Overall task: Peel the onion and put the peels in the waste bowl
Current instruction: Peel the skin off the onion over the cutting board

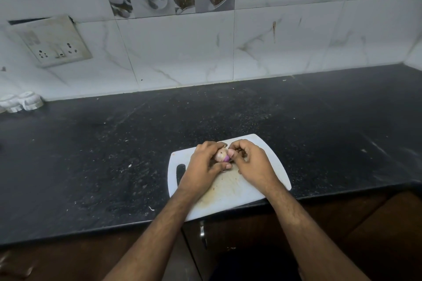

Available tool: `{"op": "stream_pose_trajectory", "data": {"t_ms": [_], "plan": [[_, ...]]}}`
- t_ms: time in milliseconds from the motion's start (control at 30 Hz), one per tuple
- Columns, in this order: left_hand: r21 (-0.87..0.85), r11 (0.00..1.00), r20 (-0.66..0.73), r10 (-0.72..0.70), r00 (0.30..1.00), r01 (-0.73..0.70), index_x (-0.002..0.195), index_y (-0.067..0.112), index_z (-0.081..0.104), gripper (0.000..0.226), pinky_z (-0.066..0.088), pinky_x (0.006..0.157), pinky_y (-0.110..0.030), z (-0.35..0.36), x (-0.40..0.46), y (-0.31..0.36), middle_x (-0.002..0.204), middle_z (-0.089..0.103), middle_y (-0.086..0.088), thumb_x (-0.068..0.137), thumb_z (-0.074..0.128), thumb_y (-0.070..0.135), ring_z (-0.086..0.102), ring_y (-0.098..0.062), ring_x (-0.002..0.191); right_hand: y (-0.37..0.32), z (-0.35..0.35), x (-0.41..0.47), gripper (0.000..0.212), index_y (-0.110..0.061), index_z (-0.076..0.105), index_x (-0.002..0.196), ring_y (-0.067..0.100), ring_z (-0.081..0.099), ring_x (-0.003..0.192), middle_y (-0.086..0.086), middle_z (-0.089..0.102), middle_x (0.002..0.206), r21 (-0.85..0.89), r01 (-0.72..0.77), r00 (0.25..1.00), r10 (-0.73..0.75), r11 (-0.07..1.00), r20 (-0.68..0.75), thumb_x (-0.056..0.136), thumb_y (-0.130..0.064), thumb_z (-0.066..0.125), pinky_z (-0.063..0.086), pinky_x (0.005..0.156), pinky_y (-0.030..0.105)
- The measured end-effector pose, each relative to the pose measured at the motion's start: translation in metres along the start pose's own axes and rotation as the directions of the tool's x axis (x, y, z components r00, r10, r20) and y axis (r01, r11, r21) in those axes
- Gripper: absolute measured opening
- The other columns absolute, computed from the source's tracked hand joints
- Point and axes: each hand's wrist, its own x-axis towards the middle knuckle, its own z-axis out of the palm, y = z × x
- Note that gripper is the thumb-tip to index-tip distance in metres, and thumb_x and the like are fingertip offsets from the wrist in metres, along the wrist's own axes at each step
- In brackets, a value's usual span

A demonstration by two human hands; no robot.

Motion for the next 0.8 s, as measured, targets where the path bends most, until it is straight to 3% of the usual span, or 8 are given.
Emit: {"op": "stream_pose_trajectory", "data": {"t_ms": [133, 233, 433, 533, 633, 700, 800], "plan": [[0.021, 1.0, 0.01, -0.002, 1.0, 0.002, 0.133, 0.016, 0.068, 0.051, 0.047, 0.1, -0.028, -0.001, 0.001, 0.002, 0.121, 0.062, 0.007, 0.088, 0.087, 0.029, 0.057, -0.014, 0.114, -0.001, 0.001, 0.0, 0.011, -0.022, 0.067, 0.095, 0.009, 0.066, 0.088, -0.007, 0.071, 0.091, -0.006, 0.028, 0.999, -0.028, 1.0, 0.029, 0.103, -0.019, 0.06, 0.053, 0.079, 0.02], [0.018, 1.0, 0.007, -0.011, 1.0, 0.011, 0.128, 0.018, 0.067, 0.046, 0.048, 0.094, -0.028, 0.0, 0.001, 0.003, 0.116, 0.064, 0.007, 0.088, 0.086, 0.031, 0.058, -0.014, 0.109, -0.001, 0.0, 0.0, 0.013, -0.02, 0.065, 0.096, 0.004, 0.062, 0.087, -0.009, 0.067, 0.093, -0.052, 0.057, 0.998, -0.055, 0.997, 0.034, 0.105, -0.018, 0.056, 0.05, 0.077, 0.018], [-0.21, 0.955, -0.121, -0.236, 0.964, 0.207, 0.109, 0.024, 0.06, 0.036, 0.049, 0.072, -0.013, -0.005, -0.001, 0.006, 0.104, 0.074, 0.005, 0.088, 0.087, 0.034, 0.068, -0.009, 0.093, 0.001, -0.002, -0.002, 0.017, -0.016, 0.06, 0.095, -0.001, 0.053, 0.072, -0.01, 0.06, 0.086, 0.007, 0.095, 0.993, -0.096, 0.995, 0.066, 0.108, -0.022, 0.05, 0.044, 0.067, 0.022], [-0.246, 0.942, -0.137, -0.268, 0.954, 0.23, 0.102, 0.021, 0.057, 0.044, 0.049, 0.068, -0.012, -0.007, -0.003, 0.007, 0.099, 0.073, 0.004, 0.079, 0.094, 0.03, 0.065, -0.007, 0.085, -0.001, -0.001, -0.001, 0.019, -0.018, 0.06, 0.093, -0.004, 0.054, 0.074, -0.01, 0.062, 0.087, -0.003, 0.052, 0.997, -0.052, 0.999, 0.056, 0.108, -0.022, 0.05, 0.043, 0.069, 0.022], [-0.283, 0.933, -0.141, -0.271, 0.952, 0.224, 0.101, 0.019, 0.057, 0.047, 0.049, 0.068, -0.013, -0.008, -0.003, 0.006, 0.096, 0.071, 0.006, 0.077, 0.096, 0.03, 0.063, -0.002, 0.082, -0.001, 0.001, -0.001, 0.02, -0.02, 0.06, 0.091, -0.002, 0.057, 0.083, -0.011, 0.062, 0.091, -0.134, 0.055, 0.998, -0.053, 0.989, 0.022, 0.107, -0.021, 0.049, 0.042, 0.074, 0.019], [-0.315, 0.928, -0.147, -0.253, 0.956, 0.197, 0.102, 0.023, 0.057, 0.05, 0.054, 0.075, -0.021, -0.009, -0.003, 0.005, 0.097, 0.071, 0.006, 0.074, 0.098, 0.033, 0.064, 0.0, 0.083, -0.002, 0.003, 0.0, 0.019, -0.02, 0.059, 0.092, 0.003, 0.058, 0.09, -0.009, 0.063, 0.094, -0.227, 0.057, 0.998, -0.059, 0.972, -0.001, 0.107, -0.021, 0.048, 0.043, 0.076, 0.018], [-0.385, 0.911, -0.199, -0.239, 0.95, 0.148, 0.097, 0.04, 0.056, 0.051, 0.061, 0.088, -0.052, -0.01, -0.004, 0.004, 0.105, 0.073, 0.0, 0.067, 0.098, 0.039, 0.074, -0.03, 0.097, -0.001, 0.004, -0.001, 0.017, -0.02, 0.06, 0.094, -0.001, 0.06, 0.089, -0.012, 0.065, 0.095, -0.248, 0.006, 0.998, -0.021, 0.969, -0.057, 0.107, -0.021, 0.05, 0.041, 0.071, 0.01]]}}
